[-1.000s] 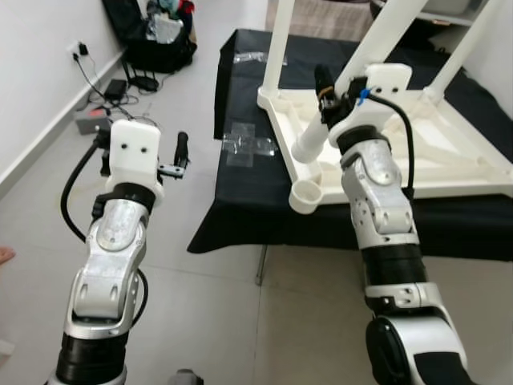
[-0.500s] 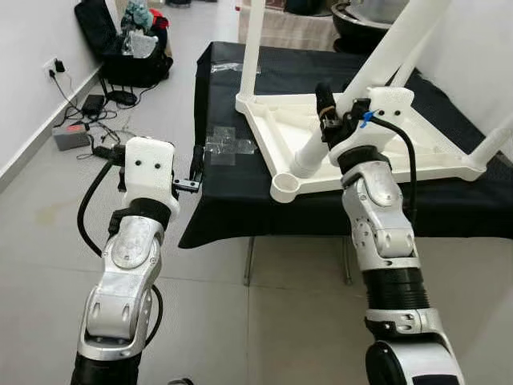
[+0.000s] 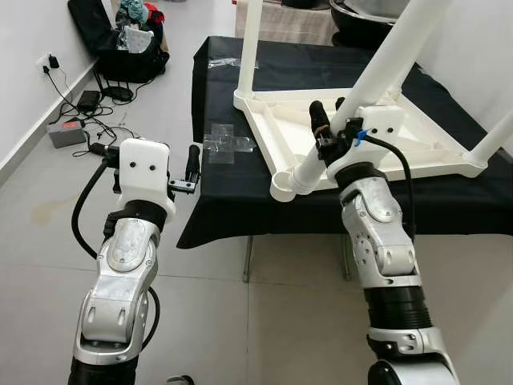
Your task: Building children table
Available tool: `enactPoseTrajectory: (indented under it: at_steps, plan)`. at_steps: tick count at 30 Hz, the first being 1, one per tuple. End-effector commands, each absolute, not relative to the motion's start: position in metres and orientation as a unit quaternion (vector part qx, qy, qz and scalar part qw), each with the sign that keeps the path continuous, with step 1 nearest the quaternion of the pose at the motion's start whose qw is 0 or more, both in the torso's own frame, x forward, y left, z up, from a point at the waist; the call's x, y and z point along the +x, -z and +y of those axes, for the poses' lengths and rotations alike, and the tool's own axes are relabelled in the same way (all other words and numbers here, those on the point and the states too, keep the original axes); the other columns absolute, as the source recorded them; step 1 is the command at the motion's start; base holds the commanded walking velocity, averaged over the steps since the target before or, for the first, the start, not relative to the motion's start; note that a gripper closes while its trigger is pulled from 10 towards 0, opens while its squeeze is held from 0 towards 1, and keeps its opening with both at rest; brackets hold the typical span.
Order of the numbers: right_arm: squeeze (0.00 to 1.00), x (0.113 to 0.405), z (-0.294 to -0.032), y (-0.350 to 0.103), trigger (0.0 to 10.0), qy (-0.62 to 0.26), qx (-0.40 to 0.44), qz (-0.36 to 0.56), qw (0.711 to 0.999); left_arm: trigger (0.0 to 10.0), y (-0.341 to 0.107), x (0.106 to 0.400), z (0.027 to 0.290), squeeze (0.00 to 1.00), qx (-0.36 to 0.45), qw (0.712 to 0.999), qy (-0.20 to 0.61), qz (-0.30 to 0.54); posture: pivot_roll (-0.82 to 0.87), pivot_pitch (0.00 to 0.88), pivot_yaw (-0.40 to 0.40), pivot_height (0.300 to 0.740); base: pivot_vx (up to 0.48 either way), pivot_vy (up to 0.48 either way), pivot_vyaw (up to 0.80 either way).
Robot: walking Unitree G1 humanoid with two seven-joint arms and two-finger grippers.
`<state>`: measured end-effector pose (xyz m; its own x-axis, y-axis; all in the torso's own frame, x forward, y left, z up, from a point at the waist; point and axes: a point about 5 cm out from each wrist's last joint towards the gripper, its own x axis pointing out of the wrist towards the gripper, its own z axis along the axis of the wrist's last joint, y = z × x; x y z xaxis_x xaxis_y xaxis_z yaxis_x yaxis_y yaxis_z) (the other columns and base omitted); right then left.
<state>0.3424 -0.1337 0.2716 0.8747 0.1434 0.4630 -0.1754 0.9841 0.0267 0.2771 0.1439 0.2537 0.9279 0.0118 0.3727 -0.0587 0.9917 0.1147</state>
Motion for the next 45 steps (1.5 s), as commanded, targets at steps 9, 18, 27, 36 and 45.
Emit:
enactPoseTrajectory:
  at_steps: [9,18,27,36,45]
  plan:
    - [0.0,0.334,-0.142,-0.259,10.0,-0.073,0.017,-0.219,0.973,10.0,-0.251,0.274,0.141,0.0,0.062,0.981,-0.015,-0.182,0.1,0.161,-0.131,0.74,0.0,0.0,0.0]
    - [0.0,0.328,-0.142,-0.247,10.0,-0.075,0.005,-0.197,0.978,10.0,-0.244,0.268,0.143,0.0,0.064,0.983,-0.017,-0.169,0.1,0.166,-0.132,0.74,0.0,0.0,0.0]
    - [0.0,0.319,-0.142,-0.251,10.0,-0.073,0.004,-0.203,0.976,10.0,-0.24,0.265,0.143,0.0,0.062,0.985,-0.02,-0.161,0.08,0.165,-0.124,0.74,0.0,0.0,0.0]
    - [0.0,0.319,-0.148,-0.262,10.0,-0.058,0.002,-0.218,0.974,10.0,-0.239,0.265,0.14,0.0,0.057,0.985,-0.018,-0.163,0.07,0.168,-0.133,0.74,0.0,0.0,0.0]
    - [0.0,0.32,-0.149,-0.261,10.0,-0.058,-0.002,-0.212,0.976,10.0,-0.236,0.261,0.147,0.0,0.059,0.985,-0.029,-0.158,0.08,0.174,-0.134,0.74,0.0,0.0,0.0]
